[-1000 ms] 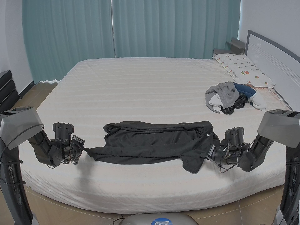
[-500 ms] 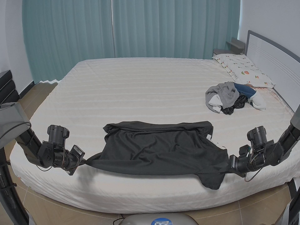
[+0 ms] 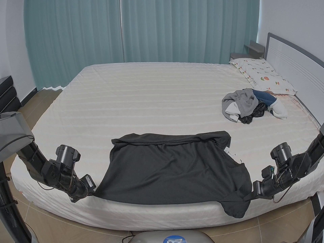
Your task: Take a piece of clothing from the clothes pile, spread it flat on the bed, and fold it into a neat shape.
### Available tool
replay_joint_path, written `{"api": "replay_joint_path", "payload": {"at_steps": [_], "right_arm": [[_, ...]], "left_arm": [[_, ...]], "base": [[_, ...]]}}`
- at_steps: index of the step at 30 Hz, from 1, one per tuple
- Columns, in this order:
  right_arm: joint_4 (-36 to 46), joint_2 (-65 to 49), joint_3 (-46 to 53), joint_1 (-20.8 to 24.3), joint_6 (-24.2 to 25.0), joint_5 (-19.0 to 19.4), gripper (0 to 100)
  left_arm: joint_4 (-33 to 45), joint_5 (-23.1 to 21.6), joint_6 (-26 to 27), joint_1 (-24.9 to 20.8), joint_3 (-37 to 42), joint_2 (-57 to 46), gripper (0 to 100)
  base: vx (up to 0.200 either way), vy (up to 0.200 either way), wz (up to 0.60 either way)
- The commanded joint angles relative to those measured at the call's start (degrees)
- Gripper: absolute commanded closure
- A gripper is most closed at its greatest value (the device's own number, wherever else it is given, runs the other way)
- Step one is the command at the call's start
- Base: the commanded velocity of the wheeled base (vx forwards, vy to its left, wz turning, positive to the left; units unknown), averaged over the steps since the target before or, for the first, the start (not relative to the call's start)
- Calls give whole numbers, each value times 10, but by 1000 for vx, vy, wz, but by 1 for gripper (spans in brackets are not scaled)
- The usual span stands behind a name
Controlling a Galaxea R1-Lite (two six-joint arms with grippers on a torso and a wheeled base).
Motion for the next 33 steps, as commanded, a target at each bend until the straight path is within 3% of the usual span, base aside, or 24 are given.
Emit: {"api": "replay_joint_path", "payload": {"at_steps": [1,2,3,6,15,21,27,33], "right_arm": [[20,20,-7,2,-27,-1,100],[19,24,-7,2,-29,-3,0],[19,24,-7,2,-29,-3,0],[18,29,-16,-6,-28,-17,0],[14,35,-51,-52,-22,-11,0],[-55,75,-71,-66,30,-15,0],[-132,92,-68,-66,76,-18,0],[-150,98,-71,-62,93,-27,0]], "left_arm": [[0,14,13,-4,13,2,100],[0,16,13,-4,12,3,100],[0,16,13,-4,12,3,0],[-2,16,12,-10,12,7,0],[-42,13,-22,-5,-4,10,0],[-141,20,-64,-5,-3,49,0],[-175,41,-68,-8,-8,64,0],[-222,48,-105,-38,-24,94,0]], "base": [[0,0,0],[0,0,0],[0,0,0],[0,0,0],[0,0,0],[0,0,0],[0,0,0],[0,0,0]]}}
